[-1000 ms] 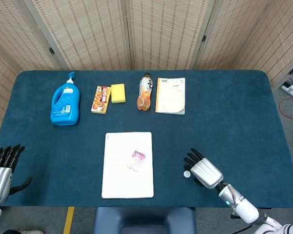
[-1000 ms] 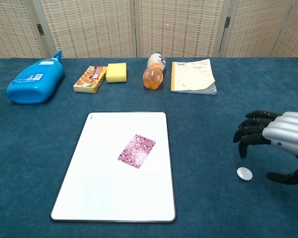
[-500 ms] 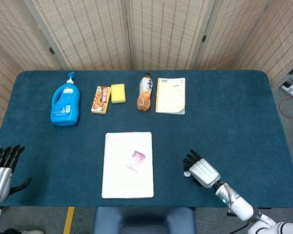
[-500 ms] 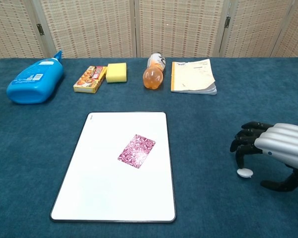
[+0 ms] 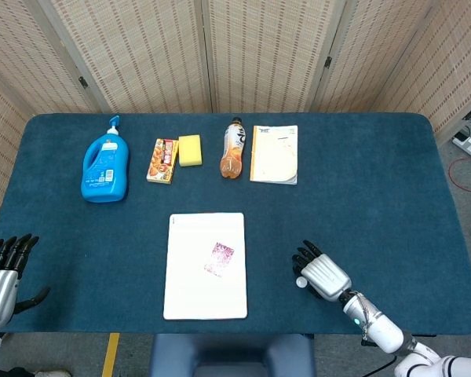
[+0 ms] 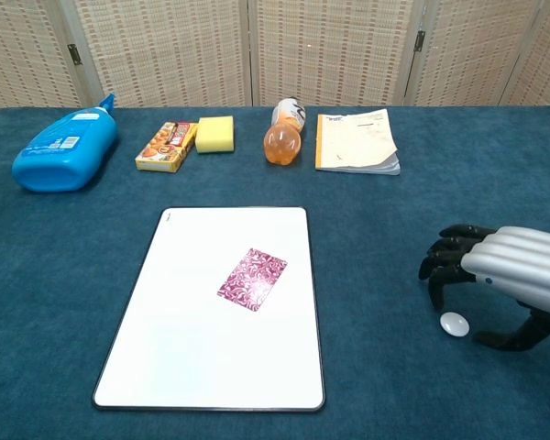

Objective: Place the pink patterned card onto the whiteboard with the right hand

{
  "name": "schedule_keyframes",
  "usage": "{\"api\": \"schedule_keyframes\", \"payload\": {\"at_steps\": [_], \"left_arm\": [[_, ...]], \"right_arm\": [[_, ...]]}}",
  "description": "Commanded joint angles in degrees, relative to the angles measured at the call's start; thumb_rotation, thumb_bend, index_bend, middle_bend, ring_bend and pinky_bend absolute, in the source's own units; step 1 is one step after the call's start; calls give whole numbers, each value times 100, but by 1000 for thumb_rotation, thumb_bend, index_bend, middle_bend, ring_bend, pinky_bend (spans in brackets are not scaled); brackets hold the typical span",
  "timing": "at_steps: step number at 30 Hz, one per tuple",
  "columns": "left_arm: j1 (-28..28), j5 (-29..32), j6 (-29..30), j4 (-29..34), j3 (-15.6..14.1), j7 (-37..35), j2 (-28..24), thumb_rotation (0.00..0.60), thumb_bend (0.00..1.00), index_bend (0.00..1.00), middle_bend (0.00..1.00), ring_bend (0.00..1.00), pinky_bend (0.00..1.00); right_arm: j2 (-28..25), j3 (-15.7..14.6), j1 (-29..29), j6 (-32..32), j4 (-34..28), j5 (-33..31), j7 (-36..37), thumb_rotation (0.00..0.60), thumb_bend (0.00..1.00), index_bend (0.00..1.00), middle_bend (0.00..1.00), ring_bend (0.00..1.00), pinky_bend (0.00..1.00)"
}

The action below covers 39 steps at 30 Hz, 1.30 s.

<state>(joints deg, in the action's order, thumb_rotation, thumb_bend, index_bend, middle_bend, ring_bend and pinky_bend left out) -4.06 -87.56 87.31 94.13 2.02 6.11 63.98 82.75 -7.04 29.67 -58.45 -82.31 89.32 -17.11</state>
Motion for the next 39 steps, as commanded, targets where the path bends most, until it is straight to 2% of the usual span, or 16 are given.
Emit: {"api": "schedule_keyframes", "payload": {"at_steps": [1, 21, 25, 30, 39], "left_arm": [[2, 2, 2, -7, 0, -7, 1, 600, 238, 118, 111, 83, 0], [20, 32, -13, -145, -15, -155, 29, 600, 237, 118, 111, 83, 0], [11, 33, -32, -170, -16, -186, 29, 600, 237, 119, 111, 83, 0], [12, 33, -21, -200, -8, -226, 25, 600, 237, 119, 111, 83, 0], [45, 16, 31, -247, -17, -284, -33, 600, 238, 118, 111, 83, 0]], "right_arm": [[15, 16, 8, 28, -8, 9, -29, 600, 343, 394, 236, 114, 0], [53, 190, 54, 172, -142, -26, -164, 600, 343, 479, 248, 115, 0], [-34, 405, 238, 292, -495, -82, -134, 600, 344, 480, 251, 115, 0], [49, 855, 675, 756, -857, -421, -409, 600, 343, 483, 252, 117, 0], [812, 1453, 1428, 1447, -688, -1356, -1302, 600, 343, 483, 250, 117, 0]]}}
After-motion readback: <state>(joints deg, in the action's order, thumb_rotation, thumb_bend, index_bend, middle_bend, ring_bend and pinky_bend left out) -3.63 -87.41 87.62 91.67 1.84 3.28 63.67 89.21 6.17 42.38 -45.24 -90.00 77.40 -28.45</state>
